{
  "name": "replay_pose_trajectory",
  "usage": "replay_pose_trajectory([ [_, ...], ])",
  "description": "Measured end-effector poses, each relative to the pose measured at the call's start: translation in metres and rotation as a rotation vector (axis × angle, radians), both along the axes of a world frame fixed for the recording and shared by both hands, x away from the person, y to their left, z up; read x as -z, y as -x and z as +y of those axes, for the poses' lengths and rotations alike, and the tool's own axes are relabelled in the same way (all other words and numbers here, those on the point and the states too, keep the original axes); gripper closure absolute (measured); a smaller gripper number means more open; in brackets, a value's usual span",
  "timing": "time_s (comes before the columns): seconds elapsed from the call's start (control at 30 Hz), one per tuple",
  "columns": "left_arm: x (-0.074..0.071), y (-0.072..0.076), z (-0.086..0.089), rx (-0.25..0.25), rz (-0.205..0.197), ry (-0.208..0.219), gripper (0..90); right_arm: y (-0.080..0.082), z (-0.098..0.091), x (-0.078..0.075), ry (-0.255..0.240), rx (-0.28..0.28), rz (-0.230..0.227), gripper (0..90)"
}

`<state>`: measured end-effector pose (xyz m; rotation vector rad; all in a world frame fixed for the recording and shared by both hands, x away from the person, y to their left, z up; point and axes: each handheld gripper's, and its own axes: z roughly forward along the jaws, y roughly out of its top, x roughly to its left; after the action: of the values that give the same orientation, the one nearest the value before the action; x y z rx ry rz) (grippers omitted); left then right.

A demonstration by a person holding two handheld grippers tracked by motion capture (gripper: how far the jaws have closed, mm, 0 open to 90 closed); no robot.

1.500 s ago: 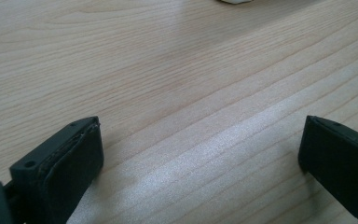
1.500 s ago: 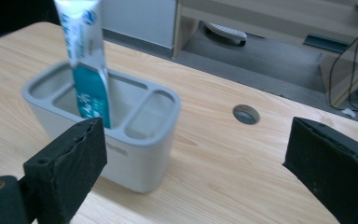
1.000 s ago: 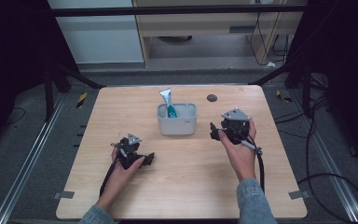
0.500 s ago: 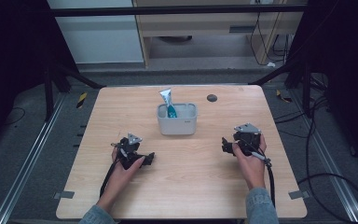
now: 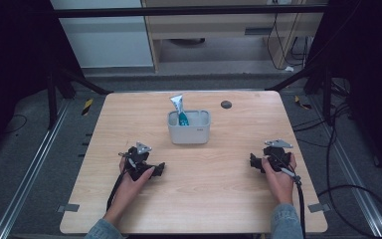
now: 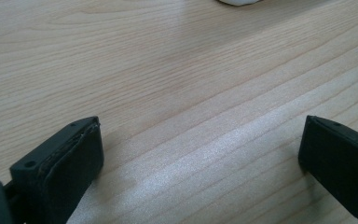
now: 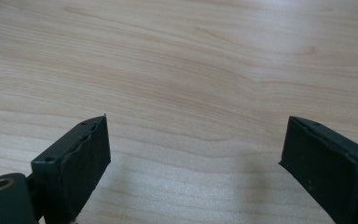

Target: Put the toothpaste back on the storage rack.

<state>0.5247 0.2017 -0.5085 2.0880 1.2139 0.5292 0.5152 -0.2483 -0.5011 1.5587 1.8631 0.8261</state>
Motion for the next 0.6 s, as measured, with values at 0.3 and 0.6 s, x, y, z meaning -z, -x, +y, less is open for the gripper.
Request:
replay_pose_trajectory([
  [0.3, 0.0, 0.0, -0.0002, -0.001, 0.0, 0.0, 0.0, -0.0054, -0.0009, 0.0101, -0.018, -0.001, 0.035, 6.4],
  [0.6, -0.0001, 0.0, -0.0003, -0.001, 0.0, -0.002, 0.0, -0.005, 0.0032, 0.0109, -0.028, -0.026, 0.053, 1.6],
])
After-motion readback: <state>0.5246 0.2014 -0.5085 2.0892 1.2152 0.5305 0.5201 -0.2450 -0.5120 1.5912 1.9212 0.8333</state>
